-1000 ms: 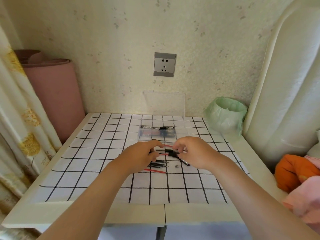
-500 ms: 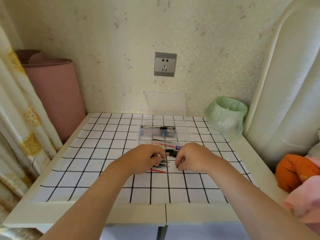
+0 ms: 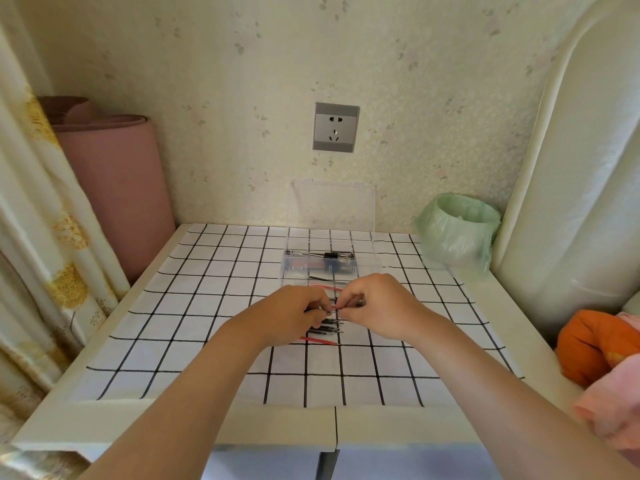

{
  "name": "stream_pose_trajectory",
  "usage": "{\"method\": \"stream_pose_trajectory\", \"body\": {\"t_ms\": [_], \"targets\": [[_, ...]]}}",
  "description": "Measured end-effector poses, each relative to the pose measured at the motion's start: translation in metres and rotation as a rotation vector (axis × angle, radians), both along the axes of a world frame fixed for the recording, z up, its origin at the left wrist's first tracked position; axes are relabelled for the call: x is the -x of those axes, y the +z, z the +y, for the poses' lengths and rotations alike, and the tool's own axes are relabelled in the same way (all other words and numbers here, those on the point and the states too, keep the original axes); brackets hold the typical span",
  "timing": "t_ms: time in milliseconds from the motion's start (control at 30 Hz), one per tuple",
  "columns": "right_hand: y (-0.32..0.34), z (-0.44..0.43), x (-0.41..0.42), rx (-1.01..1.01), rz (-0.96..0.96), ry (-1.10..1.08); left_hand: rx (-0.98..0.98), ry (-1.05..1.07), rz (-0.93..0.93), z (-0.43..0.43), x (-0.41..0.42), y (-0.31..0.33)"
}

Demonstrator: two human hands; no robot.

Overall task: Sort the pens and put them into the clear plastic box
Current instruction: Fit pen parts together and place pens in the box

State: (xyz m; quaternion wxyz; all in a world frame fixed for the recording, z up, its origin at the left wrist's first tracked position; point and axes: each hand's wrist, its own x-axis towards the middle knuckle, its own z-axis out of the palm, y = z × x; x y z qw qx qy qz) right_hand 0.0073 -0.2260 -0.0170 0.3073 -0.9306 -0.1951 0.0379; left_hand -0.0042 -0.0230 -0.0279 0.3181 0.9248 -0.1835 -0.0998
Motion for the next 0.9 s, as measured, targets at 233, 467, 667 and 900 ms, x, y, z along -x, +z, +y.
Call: {"method": "stream_pose_trajectory", "body": {"t_ms": [233, 467, 667, 900], "targets": [[-0.0002, 0.0022, 0.0018, -0.034, 0.005, 0.001, 0.01, -0.001, -0.009, 0.0008, 0.0005, 0.001], [-0.0012, 0.0057, 0.004, -0.057, 0.002, 0.016, 0.002, 0.0, -0.008, -0.0011, 0.0011, 0.0025], [-0.0015, 0.0064, 0.0037, -0.076, -0.012, 0.007, 0.044, 0.041, 0.026, 0.0001, -0.0002, 0.0022], [-0.0001, 0.0099, 0.0049, -0.087, -0.018, 0.003, 0.01, 0.028, -0.016, 0.0022, -0.0001, 0.0045]]}}
